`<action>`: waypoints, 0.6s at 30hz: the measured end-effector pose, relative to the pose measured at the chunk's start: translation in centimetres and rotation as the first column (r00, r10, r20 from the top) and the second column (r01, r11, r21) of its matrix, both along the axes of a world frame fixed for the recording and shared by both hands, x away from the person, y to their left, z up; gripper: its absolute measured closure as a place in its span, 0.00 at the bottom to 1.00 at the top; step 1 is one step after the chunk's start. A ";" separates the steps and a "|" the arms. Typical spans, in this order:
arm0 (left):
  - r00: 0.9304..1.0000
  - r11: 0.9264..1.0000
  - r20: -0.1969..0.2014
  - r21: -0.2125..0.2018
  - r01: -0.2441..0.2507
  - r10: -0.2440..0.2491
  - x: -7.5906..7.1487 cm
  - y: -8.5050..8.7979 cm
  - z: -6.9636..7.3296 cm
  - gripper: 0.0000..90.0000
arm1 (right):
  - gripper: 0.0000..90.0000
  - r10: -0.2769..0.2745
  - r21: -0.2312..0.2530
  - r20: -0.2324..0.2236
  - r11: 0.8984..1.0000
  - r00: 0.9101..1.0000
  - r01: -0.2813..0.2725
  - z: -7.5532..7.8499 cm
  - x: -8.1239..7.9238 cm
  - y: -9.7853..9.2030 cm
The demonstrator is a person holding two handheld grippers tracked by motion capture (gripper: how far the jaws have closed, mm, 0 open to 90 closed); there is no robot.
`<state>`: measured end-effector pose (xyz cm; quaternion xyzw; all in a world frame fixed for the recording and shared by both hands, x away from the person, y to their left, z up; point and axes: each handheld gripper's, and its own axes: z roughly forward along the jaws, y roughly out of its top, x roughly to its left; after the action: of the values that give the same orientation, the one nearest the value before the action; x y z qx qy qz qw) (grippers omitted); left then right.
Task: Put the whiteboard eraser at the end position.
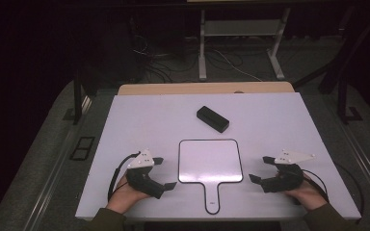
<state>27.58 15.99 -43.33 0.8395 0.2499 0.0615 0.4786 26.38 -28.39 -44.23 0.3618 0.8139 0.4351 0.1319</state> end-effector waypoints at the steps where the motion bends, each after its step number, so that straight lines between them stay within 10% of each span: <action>1: 1.000 1.000 0.001 -0.002 0.001 -0.001 0.0 0.0 0.0 0.00 | 0.12 0.000 0.000 0.000 1.000 1.000 0.000 -0.1 -0.1 -0.1; 18: 1.000 1.000 -0.003 0.006 0.000 0.000 -0.1 0.0 -0.1 0.00 | 0.12 -0.007 -0.017 -0.001 1.000 1.000 0.007 -0.3 -0.5 -0.6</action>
<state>27.52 15.99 -43.42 0.8411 0.2504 0.0612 0.4756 25.90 -29.01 -44.52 0.3638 0.8165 0.4272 0.1360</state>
